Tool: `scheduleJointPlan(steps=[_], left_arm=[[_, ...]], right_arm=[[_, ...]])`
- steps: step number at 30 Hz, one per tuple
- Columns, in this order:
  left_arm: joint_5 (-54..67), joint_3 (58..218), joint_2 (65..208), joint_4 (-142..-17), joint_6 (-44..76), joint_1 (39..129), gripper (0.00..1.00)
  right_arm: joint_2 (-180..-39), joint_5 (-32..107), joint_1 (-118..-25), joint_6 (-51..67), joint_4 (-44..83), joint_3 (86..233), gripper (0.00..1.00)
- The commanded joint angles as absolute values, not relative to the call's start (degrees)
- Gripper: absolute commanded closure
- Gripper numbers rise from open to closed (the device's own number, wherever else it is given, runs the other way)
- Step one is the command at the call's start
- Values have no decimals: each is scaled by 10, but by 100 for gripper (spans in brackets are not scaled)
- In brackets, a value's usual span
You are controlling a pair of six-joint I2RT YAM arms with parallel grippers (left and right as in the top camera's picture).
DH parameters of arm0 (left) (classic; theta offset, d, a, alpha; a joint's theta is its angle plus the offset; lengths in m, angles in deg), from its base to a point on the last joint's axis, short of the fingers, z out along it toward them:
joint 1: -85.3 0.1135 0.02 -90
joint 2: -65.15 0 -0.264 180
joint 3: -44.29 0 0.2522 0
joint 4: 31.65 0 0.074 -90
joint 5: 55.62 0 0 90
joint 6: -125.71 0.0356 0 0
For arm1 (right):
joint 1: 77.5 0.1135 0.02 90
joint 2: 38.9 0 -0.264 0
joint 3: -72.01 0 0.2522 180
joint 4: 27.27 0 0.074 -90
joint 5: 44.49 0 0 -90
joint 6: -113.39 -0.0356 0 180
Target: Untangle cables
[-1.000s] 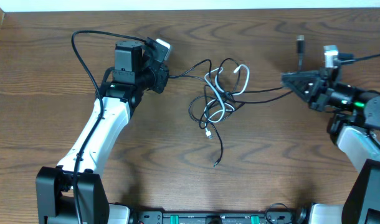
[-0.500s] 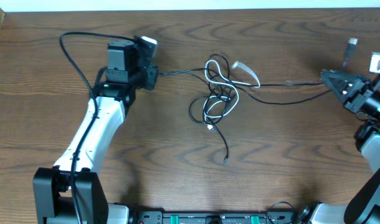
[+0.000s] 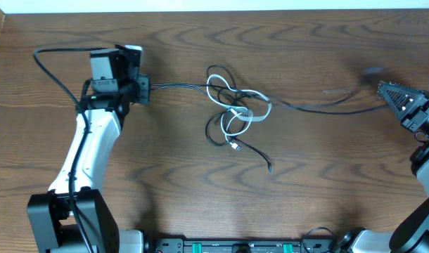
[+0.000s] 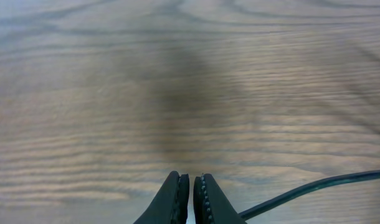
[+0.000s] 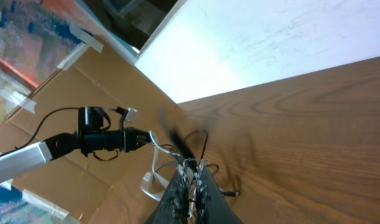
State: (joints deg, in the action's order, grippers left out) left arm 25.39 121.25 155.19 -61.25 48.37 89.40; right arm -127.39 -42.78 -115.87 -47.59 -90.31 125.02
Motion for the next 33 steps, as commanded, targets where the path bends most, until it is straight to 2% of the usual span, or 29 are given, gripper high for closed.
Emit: scheduleJointPlan(steps=[1, 4, 5, 13, 16, 22, 26, 30, 33], left_arm=[[264, 1221, 1557, -616, 455, 912, 93], [260, 1221, 1556, -616, 453, 912, 93], [260, 1221, 1555, -616, 453, 912, 93], [206, 1221, 1522, -603, 492, 893, 93], [182, 1221, 1490, -586, 491, 879, 92], [182, 1221, 1440, -578, 492, 850, 93], [182, 1221, 1429, -577, 491, 846, 93], [185, 1221, 1430, -584, 492, 846, 93], [185, 1221, 1430, -587, 491, 846, 92]], right_arm=[[-1267, -420, -1166, -473, -904, 1255, 99], [-1267, -419, -1166, -472, -892, 1255, 98], [-1267, -418, -1166, -470, -884, 1255, 94], [-1267, -421, -1145, -419, -800, 1254, 38], [-1267, -421, -1116, -407, -792, 1254, 25], [-1267, -414, -1026, -384, -781, 1254, 15], [-1267, -415, -957, -304, -728, 1254, 2], [-1267, -407, -882, -151, -606, 1254, 1], [-1267, -332, -830, -68, -474, 1254, 1]])
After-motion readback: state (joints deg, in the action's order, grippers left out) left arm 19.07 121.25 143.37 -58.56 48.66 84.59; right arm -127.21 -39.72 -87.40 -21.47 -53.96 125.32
